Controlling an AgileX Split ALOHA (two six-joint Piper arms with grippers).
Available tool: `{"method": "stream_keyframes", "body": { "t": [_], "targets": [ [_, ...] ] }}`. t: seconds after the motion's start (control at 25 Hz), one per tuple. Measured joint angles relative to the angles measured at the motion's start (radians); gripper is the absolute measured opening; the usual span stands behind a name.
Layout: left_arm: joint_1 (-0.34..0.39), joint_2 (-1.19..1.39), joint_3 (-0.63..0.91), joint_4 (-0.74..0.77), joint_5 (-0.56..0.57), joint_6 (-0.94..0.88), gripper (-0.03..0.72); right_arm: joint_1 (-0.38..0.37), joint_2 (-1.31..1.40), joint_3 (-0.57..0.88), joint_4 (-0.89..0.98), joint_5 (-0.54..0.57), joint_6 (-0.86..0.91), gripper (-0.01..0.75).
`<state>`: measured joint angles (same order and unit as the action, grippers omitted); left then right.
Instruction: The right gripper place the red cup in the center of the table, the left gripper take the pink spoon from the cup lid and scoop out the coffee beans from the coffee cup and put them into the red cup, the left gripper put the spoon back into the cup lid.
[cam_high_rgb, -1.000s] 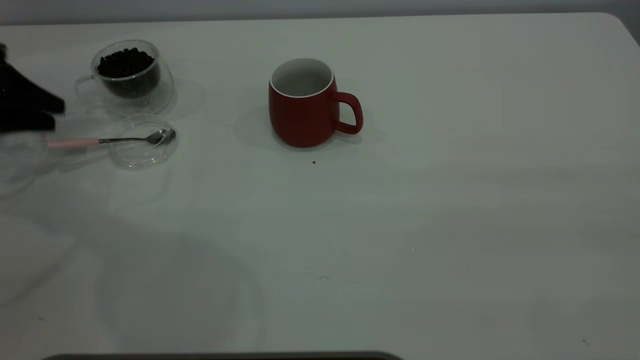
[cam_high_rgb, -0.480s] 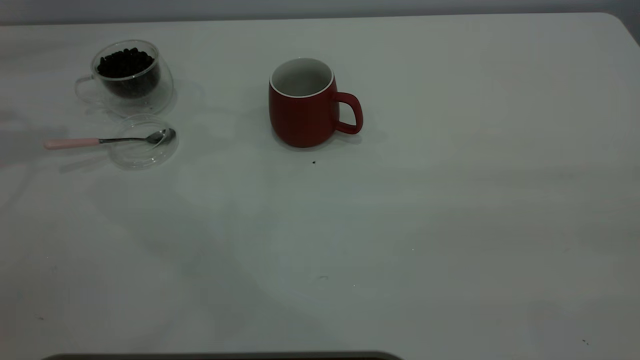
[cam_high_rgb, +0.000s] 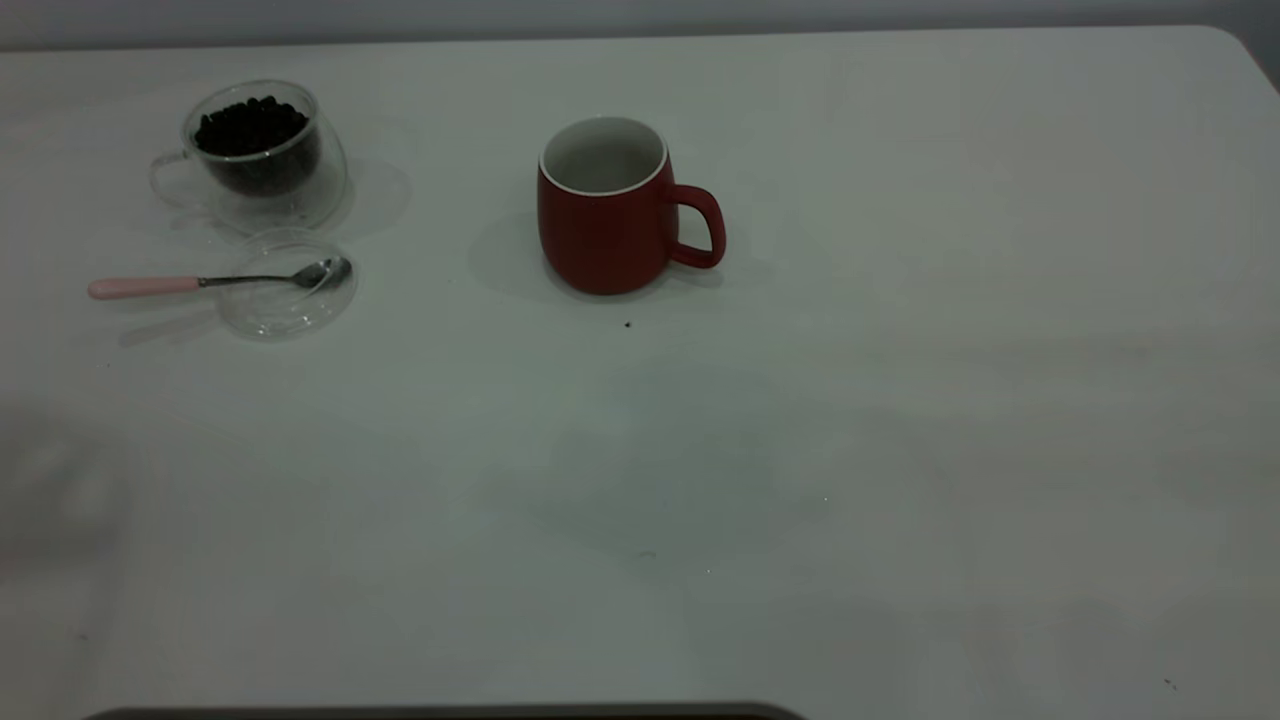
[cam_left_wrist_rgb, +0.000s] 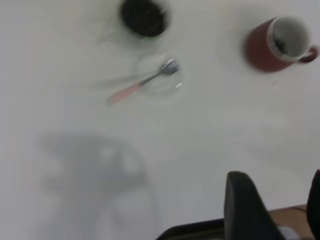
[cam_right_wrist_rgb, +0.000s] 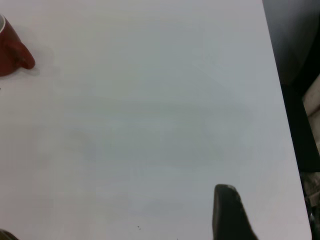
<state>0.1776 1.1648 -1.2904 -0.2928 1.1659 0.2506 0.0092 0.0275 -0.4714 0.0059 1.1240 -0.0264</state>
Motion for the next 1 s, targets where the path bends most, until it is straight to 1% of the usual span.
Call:
{"method": "stream_keyframes", "body": {
  "t": [0.08, 0.2, 0.28, 0.44, 0.56, 0.76, 0.84, 1.0],
  "targets": [
    [-0.022, -0.106, 0.059, 0.072, 0.003, -0.044, 0.366, 0.000, 0.000, 0.000, 0.000, 0.000, 0.000, 0.438],
    [-0.028, -0.308, 0.189, 0.152, 0.003, -0.063, 0.370, 0.000, 0.000, 0.000, 0.000, 0.000, 0.000, 0.438],
    [-0.031, -0.433, 0.286, 0.173, 0.000, -0.066, 0.393, 0.000, 0.000, 0.000, 0.000, 0.000, 0.000, 0.438],
    [-0.034, -0.664, 0.471, 0.180, -0.001, -0.087, 0.472, 0.000, 0.000, 0.000, 0.000, 0.000, 0.000, 0.438],
    [-0.044, -0.744, 0.582, 0.182, -0.001, -0.095, 0.494, 0.000, 0.000, 0.000, 0.000, 0.000, 0.000, 0.438],
    [-0.051, -0.822, 0.743, 0.183, -0.001, -0.101, 0.496, 0.000, 0.000, 0.000, 0.000, 0.000, 0.000, 0.438],
    [-0.074, -0.862, 0.785, 0.189, -0.004, -0.106, 0.496, 0.000, 0.000, 0.000, 0.000, 0.000, 0.000, 0.438],
    [-0.109, -0.938, 0.803, 0.242, -0.031, -0.122, 0.498, 0.000, 0.000, 0.000, 0.000, 0.000, 0.000, 0.438]
  ]
}}
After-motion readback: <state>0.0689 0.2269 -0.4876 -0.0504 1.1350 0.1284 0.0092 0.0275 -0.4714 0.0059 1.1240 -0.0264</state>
